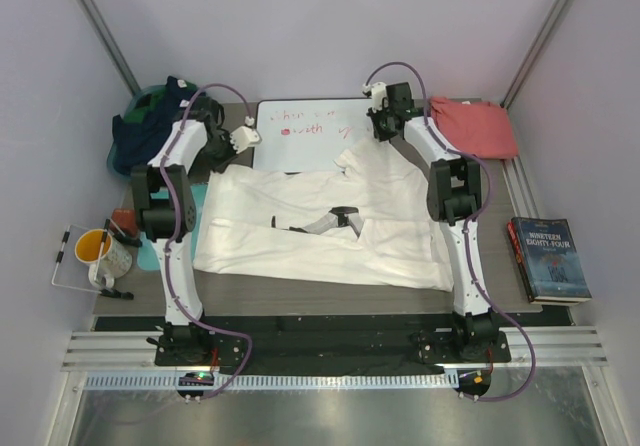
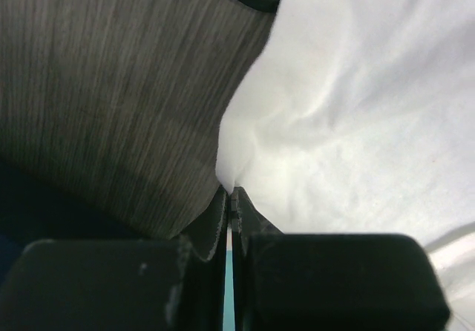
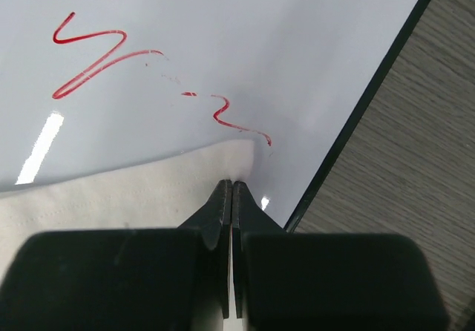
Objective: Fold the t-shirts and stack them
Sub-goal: Fold the tshirt
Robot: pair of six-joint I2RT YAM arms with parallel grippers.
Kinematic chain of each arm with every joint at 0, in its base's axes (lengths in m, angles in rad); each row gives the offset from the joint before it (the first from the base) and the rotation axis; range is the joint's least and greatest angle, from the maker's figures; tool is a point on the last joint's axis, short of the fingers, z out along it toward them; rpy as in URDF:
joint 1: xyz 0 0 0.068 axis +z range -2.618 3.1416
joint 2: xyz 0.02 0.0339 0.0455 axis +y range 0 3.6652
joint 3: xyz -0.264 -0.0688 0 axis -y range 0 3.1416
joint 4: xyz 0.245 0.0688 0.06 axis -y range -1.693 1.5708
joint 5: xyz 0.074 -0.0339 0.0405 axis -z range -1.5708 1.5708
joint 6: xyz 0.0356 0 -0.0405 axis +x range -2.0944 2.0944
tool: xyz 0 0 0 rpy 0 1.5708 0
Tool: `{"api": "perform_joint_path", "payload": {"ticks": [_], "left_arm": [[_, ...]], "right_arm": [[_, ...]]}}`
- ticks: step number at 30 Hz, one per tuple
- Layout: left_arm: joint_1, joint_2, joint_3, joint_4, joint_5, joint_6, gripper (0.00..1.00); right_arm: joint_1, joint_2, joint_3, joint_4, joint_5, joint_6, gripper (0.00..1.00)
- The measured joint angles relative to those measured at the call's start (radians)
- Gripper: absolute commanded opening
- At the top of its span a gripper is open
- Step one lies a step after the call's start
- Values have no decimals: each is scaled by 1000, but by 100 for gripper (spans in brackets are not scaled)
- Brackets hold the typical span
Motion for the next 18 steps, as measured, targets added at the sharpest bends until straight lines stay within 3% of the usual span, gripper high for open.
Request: {"api": "perform_joint_path", "payload": {"ticks": [7, 18], "left_arm": [[0, -72, -138, 33, -35, 41, 0], [0, -180, -249, 130, -89, 82, 0]], "right_arm": [[-12, -61, -45, -28, 53, -106, 1], [-55, -397, -256, -89, 33, -199, 1]]}}
